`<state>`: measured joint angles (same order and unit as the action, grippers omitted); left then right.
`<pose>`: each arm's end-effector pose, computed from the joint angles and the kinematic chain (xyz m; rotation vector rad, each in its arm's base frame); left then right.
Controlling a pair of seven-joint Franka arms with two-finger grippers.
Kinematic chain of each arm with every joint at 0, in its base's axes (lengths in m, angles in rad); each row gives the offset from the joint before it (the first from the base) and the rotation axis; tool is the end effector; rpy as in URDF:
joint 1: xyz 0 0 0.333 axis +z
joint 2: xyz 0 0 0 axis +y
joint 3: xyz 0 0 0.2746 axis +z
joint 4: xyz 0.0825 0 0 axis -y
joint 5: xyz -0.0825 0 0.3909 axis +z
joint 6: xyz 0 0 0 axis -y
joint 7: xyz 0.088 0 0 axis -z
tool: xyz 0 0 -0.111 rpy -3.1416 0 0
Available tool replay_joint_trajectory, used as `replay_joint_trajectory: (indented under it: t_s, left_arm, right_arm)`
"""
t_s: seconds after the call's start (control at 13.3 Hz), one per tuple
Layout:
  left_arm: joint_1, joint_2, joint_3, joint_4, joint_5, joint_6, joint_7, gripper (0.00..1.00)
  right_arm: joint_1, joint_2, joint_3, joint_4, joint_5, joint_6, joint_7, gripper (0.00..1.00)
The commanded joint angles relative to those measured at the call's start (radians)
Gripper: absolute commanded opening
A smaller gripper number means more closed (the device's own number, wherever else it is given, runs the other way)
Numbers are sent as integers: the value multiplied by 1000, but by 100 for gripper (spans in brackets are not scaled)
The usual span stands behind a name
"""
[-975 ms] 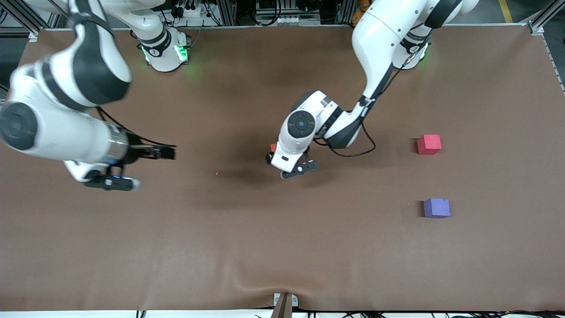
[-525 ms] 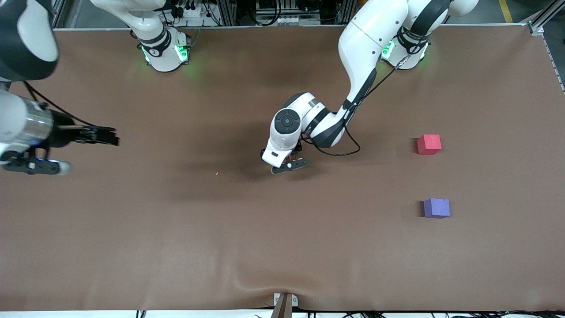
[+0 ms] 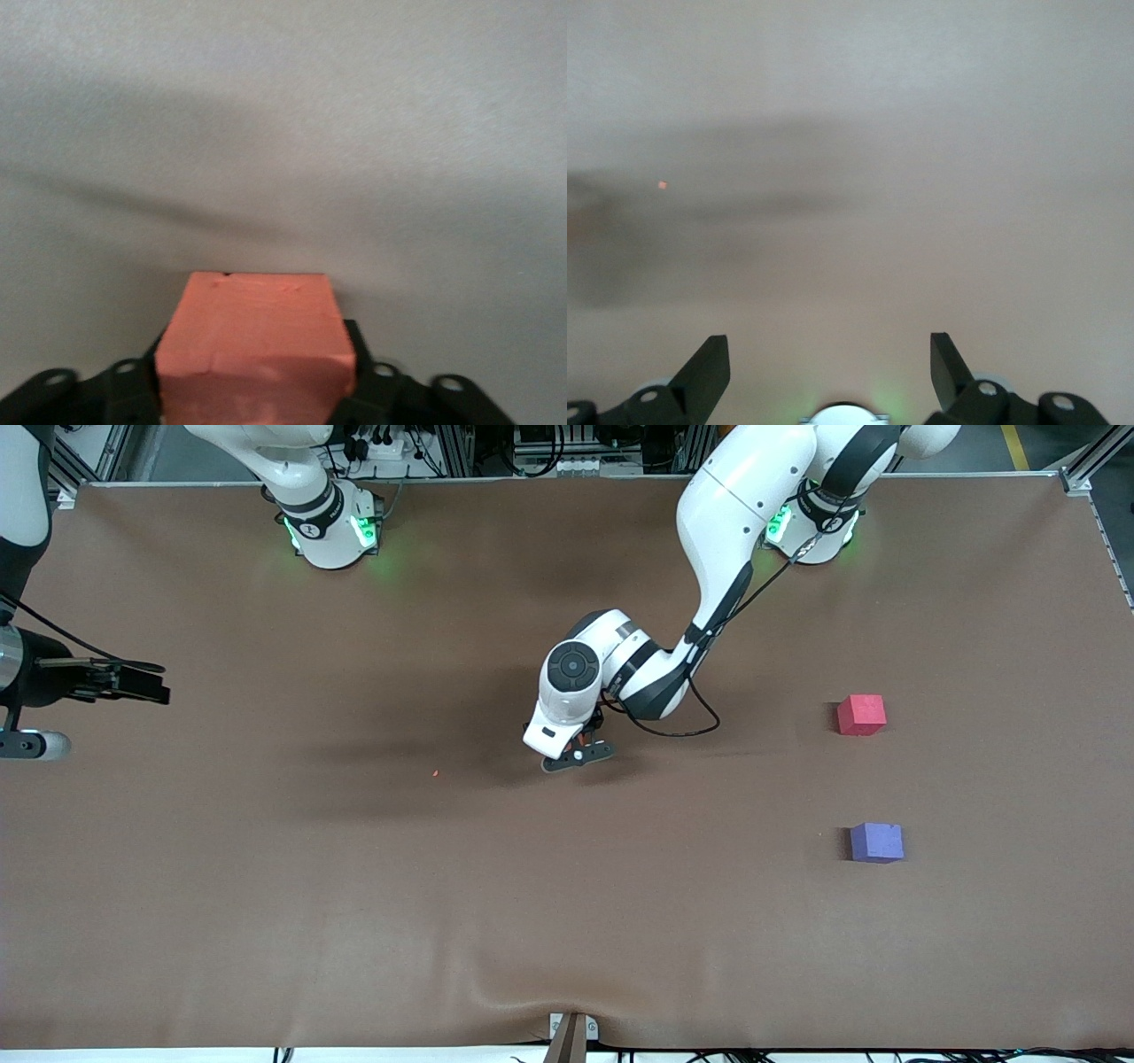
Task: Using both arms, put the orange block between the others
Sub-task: 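Open the right gripper and withdraw it while the left gripper holds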
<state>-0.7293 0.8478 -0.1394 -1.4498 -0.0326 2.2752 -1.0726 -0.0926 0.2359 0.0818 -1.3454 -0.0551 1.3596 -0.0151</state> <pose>0.4574 -0.5221 0.1463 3.0480 0.4158 -0.1781 0.5972 -0.0186 0.5319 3.0898 -0.0022 -0.3435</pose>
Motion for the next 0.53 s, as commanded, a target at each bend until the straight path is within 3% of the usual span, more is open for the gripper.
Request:
replay_joint_trajectory:
  t_s: [0.0, 0.22, 0.45]
  left_arm:
    - [-19, 0, 11, 15, 25, -81, -27, 0]
    - [10, -32, 14, 17, 45, -143, -15, 0]
    - [120, -90, 20, 11, 80, -207, 65, 0]
  right_arm:
    - [-4, -32, -16, -37, -40, 6, -48, 100]
    - [4, -26, -48, -37, -26, 3, -45, 100]
    - [49, -20, -112, -35, -20, 1, -52, 100]
